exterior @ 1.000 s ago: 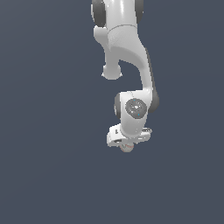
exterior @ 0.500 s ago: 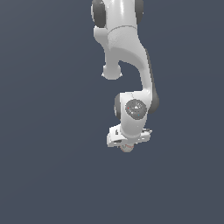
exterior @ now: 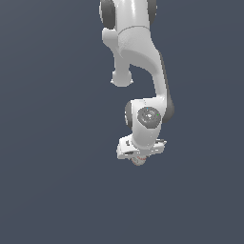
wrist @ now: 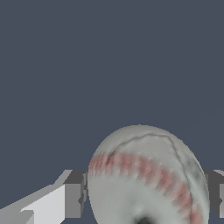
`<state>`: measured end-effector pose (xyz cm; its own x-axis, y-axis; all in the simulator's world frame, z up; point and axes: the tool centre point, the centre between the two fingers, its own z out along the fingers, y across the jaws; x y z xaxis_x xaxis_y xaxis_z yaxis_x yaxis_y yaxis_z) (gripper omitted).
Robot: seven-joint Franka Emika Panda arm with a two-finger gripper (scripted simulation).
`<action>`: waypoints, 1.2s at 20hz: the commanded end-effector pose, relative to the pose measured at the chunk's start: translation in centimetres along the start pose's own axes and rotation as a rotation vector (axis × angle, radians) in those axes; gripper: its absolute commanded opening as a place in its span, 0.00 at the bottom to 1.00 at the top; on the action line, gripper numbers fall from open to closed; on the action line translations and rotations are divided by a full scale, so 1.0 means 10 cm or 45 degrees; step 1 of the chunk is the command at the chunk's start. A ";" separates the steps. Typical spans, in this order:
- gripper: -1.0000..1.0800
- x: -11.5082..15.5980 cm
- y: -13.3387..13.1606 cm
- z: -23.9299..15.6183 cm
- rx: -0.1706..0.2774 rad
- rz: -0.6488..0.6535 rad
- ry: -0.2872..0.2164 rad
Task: Pick up the object and move it to a goal position.
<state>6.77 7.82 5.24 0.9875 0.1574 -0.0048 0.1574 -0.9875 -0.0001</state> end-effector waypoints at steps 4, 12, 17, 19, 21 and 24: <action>0.00 0.00 -0.09 -0.26 0.000 -0.001 0.005; 0.00 -0.04 -0.34 -0.97 -0.001 -0.001 0.005; 0.00 -0.07 -0.54 -1.55 -0.001 -0.001 0.005; 0.00 -0.08 -0.62 -1.78 -0.001 -0.001 0.005; 0.00 -0.09 -0.70 -2.00 -0.001 -0.001 0.005; 0.00 -0.10 -0.81 -2.34 -0.001 -0.001 0.005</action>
<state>4.75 15.14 26.77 0.9874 0.1584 -0.0026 0.1584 -0.9874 0.0005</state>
